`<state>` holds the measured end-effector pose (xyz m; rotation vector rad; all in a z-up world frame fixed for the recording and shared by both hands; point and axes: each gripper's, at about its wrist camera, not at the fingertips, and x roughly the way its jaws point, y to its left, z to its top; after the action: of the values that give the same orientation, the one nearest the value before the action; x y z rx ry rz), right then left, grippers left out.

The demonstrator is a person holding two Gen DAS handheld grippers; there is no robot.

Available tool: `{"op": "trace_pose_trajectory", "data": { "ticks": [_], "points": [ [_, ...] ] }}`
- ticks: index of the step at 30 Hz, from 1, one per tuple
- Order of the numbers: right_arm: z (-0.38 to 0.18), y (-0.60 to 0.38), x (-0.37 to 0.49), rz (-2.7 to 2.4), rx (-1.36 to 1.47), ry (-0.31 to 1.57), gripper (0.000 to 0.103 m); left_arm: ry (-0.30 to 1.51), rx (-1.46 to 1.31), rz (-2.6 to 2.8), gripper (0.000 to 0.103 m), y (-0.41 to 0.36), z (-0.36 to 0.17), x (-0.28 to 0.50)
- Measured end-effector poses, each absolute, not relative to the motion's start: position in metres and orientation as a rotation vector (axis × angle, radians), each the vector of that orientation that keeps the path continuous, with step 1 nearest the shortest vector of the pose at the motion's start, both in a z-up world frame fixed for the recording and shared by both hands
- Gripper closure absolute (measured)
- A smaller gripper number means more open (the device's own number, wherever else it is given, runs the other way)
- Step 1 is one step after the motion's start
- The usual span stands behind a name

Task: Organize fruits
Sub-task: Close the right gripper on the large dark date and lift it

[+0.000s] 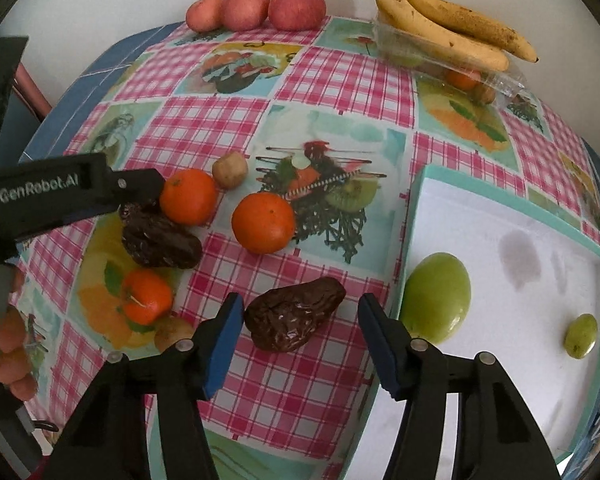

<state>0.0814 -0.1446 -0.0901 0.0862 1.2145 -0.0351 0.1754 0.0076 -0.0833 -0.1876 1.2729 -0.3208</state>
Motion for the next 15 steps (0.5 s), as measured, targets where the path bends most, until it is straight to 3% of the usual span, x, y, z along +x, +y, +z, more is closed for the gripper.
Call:
{"op": "trace_pose_trajectory", "data": {
  "ticks": [2,7,15],
  "points": [
    [-0.091,-0.144,0.081,-0.034,0.081,1.218,0.052,1.276,-0.203,-0.325,0.066,0.009,-0.085,0.175],
    [-0.092,-0.142,0.081,-0.033,0.073,1.219,0.060,1.271,-0.213,-0.293,0.066,0.018,-0.082,0.175],
    [-0.081,-0.145,0.078,-0.040,0.104,1.192,0.061,1.214,-0.241,-0.277,0.066,0.032,-0.057,0.177]
  ]
}}
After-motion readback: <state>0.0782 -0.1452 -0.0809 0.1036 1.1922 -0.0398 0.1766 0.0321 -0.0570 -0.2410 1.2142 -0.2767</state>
